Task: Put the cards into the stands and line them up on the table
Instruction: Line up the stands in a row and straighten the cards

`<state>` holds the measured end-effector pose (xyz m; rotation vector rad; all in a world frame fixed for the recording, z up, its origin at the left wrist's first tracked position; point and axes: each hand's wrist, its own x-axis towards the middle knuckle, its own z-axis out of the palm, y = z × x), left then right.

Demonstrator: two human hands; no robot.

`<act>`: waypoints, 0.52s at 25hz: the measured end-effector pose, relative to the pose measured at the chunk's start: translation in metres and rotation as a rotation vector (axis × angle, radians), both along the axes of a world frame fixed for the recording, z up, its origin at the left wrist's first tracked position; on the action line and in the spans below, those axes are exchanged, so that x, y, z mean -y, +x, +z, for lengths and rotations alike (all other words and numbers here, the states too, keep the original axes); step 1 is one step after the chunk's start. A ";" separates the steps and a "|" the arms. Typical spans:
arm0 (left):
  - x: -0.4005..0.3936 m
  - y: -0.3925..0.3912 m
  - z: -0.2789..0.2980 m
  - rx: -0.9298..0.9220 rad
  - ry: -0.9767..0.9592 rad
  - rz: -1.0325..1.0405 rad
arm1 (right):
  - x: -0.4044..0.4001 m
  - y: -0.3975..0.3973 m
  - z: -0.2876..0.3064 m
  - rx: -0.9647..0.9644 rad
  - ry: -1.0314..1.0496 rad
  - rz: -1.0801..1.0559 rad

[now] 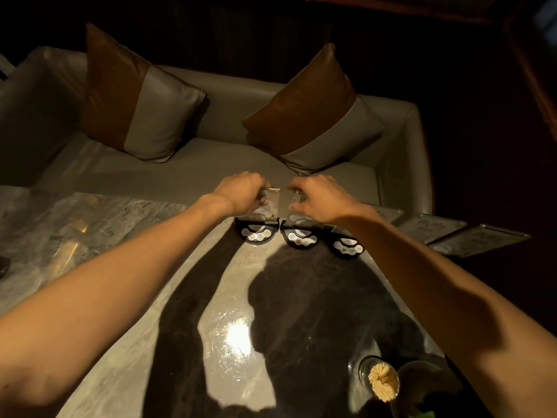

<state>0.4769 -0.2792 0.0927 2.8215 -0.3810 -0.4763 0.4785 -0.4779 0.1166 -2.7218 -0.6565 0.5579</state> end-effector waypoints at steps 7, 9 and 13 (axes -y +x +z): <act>0.000 -0.004 -0.005 0.047 0.031 -0.021 | 0.033 -0.005 -0.015 -0.111 -0.006 -0.132; -0.001 -0.005 -0.005 0.052 0.022 -0.032 | 0.034 -0.004 -0.017 -0.108 0.030 -0.130; -0.001 -0.007 -0.005 0.057 0.016 -0.036 | 0.034 0.001 -0.016 -0.095 0.028 -0.108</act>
